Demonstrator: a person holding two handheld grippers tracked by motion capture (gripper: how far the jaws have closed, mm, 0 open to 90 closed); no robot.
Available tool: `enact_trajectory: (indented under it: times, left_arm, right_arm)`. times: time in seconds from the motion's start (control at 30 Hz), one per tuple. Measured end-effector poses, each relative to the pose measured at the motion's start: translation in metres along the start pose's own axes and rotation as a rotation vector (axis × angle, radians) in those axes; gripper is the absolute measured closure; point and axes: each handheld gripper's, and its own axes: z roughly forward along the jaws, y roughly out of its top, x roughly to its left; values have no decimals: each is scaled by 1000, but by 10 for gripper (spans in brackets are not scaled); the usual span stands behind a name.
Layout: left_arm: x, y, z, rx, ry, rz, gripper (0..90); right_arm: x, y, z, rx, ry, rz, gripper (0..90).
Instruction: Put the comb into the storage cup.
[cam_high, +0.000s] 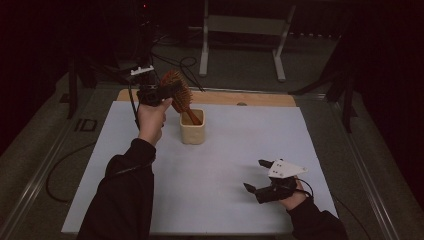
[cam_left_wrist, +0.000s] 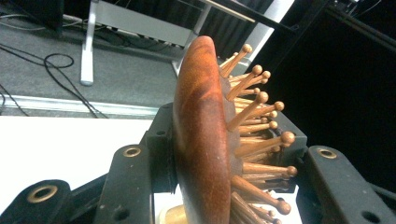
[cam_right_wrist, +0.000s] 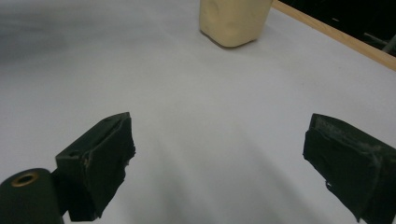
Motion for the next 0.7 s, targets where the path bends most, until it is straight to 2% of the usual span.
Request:
enact_trajectory:
  times: [0.7]
  left_arm:
    - [12, -19, 16, 43, -3, -24, 545]
  right_arm:
    - [-1, 0, 0, 1, 4, -3, 82]
